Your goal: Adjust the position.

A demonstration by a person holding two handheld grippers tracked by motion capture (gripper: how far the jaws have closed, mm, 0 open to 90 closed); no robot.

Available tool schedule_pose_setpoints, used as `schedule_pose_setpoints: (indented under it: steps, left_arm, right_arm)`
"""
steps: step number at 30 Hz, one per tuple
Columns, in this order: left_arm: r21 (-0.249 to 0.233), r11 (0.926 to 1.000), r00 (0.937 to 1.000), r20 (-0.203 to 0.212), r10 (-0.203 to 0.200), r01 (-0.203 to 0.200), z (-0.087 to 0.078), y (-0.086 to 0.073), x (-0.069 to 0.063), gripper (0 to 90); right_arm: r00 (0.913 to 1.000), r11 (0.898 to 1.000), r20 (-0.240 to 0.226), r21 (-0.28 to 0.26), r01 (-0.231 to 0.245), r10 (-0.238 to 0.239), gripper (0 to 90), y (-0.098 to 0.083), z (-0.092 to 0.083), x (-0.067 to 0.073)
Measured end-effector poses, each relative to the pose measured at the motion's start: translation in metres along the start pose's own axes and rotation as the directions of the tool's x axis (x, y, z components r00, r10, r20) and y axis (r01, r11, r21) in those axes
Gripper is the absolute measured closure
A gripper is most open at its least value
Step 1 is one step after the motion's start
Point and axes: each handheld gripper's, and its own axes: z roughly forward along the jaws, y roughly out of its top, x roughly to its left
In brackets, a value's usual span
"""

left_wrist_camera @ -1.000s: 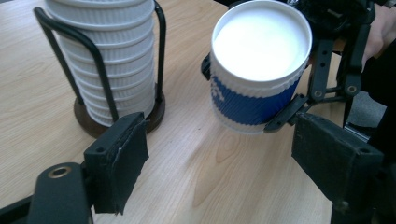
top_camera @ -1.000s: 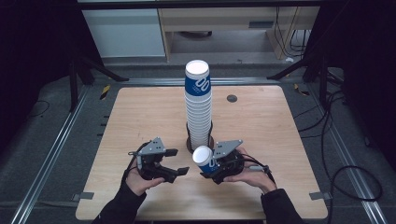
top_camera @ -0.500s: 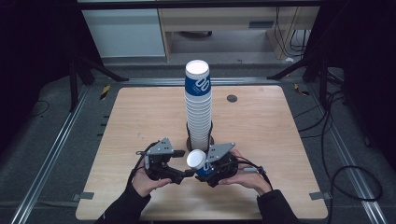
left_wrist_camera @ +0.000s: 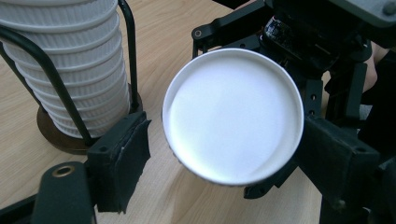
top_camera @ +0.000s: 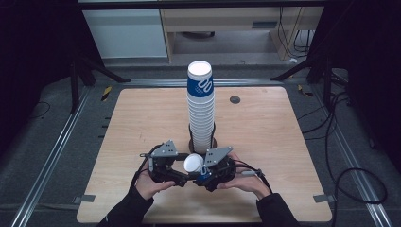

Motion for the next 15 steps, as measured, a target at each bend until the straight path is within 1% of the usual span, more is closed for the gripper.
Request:
schedule_pose_setpoints:
  steps: [8, 12, 15]
  left_arm:
    - [0.010, 0.9999, 0.9999, 0.010, 0.002, -0.002, 0.0029, -0.0007, -0.0017, 22.1]
    - [0.003, 1.0000, 0.9999, 0.013, 0.004, -0.004, 0.0024, -0.0009, -0.0019, 25.8]
    - [0.005, 1.0000, 0.9999, 0.015, -0.001, 0.001, 0.0024, -0.0011, -0.0015, 26.0]
  right_arm:
    - [1.0000, 1.000, -0.003, -0.010, 0.003, -0.003, 20.4, 0.0028, 0.0037, 0.0023]
    - [1.0000, 1.000, -0.006, -0.008, 0.006, -0.006, 20.4, 0.0034, 0.0051, 0.0032]
    - [1.0000, 1.000, -0.006, -0.007, 0.003, -0.003, 20.2, 0.0035, 0.0054, 0.0033]
